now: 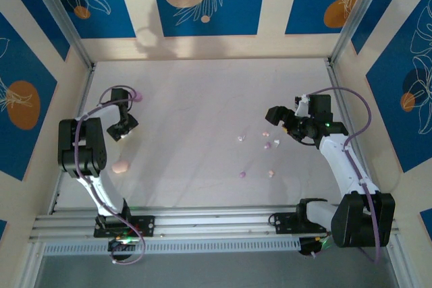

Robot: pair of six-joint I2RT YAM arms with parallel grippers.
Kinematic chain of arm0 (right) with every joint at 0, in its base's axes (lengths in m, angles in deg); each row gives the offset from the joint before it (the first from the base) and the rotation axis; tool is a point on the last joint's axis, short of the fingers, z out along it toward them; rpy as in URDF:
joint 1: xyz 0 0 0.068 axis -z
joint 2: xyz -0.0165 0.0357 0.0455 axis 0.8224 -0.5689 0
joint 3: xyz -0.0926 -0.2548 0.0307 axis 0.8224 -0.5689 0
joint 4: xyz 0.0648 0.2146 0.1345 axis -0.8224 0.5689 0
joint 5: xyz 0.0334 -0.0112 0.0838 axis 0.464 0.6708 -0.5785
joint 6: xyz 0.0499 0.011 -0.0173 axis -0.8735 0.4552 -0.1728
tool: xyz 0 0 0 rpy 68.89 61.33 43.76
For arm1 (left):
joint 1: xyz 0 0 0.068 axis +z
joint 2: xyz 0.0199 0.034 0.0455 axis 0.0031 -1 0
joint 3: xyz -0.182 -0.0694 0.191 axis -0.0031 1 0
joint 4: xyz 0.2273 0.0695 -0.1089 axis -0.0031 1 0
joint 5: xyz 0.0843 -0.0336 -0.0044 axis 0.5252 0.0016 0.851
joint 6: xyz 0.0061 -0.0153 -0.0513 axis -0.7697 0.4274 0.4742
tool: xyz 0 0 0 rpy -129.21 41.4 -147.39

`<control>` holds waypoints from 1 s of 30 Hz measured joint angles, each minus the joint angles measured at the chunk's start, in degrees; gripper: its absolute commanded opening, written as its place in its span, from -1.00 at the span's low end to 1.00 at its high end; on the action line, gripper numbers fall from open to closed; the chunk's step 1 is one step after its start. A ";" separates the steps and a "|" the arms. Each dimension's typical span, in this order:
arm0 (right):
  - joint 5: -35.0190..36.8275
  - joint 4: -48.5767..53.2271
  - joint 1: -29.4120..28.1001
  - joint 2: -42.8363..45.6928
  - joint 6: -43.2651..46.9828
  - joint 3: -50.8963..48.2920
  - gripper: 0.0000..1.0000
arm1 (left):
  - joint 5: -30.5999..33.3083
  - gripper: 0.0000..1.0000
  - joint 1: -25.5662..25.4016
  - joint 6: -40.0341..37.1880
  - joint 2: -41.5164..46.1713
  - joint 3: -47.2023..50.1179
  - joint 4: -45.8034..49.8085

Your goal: Insert the wireless bluetooth earbuds into the charging case

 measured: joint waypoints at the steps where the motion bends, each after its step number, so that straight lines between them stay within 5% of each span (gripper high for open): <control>1: 0.00 0.15 0.00 0.02 0.00 -0.02 0.90 | -0.17 0.18 0.00 -0.39 0.09 0.15 -0.15; 10: 0.02 1.42 0.00 2.78 -1.05 -0.39 0.91 | -2.47 0.20 -4.20 -4.81 1.95 1.97 -0.63; 21: 0.07 3.78 -0.09 7.32 -4.70 -2.69 0.90 | -3.43 0.23 -34.29 -8.68 2.89 2.82 0.24; 30: 0.63 6.91 -0.33 14.10 -6.84 -7.17 0.89 | -2.14 0.23 -51.54 -9.11 1.31 1.18 0.70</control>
